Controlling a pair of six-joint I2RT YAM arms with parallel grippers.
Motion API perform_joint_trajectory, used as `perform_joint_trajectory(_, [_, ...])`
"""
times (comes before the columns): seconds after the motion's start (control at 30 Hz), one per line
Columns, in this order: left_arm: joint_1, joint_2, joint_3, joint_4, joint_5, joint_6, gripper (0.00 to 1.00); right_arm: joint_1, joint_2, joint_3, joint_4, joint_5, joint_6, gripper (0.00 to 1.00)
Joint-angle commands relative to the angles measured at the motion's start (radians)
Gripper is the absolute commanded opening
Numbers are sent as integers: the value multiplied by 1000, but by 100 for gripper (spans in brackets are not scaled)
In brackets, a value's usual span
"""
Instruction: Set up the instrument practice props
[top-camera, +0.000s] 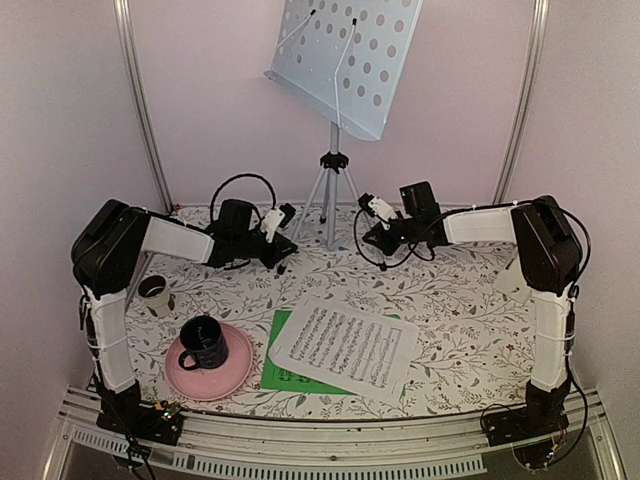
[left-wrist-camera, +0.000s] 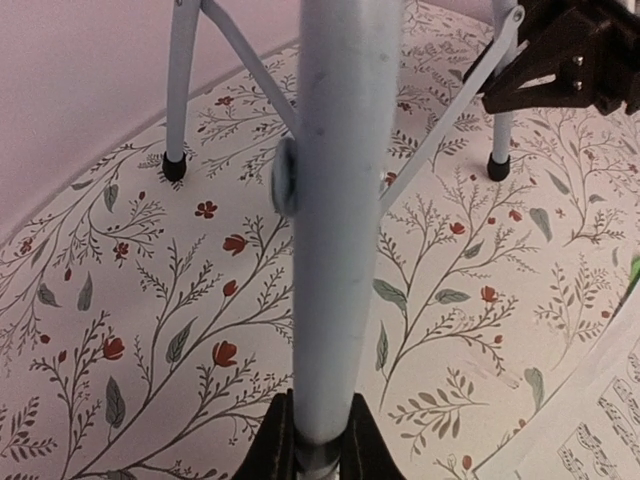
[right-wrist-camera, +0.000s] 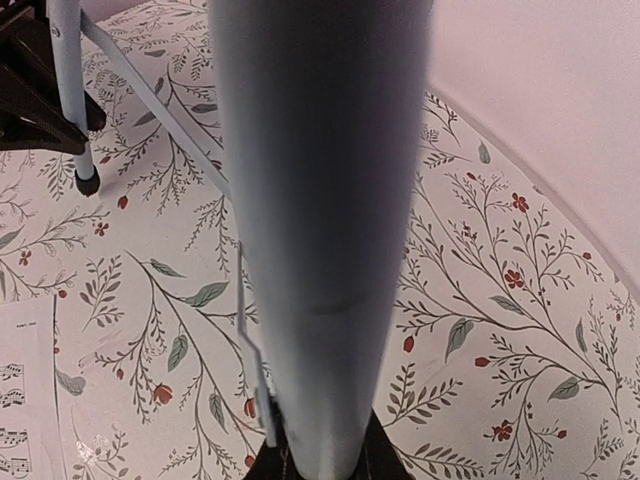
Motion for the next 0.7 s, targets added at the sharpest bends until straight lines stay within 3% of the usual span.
perform_joint_trajectory(0.0, [71,-49,-108,18,-79,-100,0,-56,-15,-27,-39,156,-51,0])
perform_joint_trajectory(0.27, [66,-48,-191,91,-26,-164,0,-59,-60,-113,-7,153,-38,0])
perform_joint_trajectory(0.5, [-15,-32,-144,97,-60,-191,0,-60,20,46,-80,172,-56,1])
perform_joint_trajectory(0.63, [-57,-40,-172,140,-94,-233,0,-61,20,62,-89,182,-57,17])
perform_joint_trajectory(0.67, [-66,-41,-180,157,-97,-246,0,-61,13,56,-84,177,-57,27])
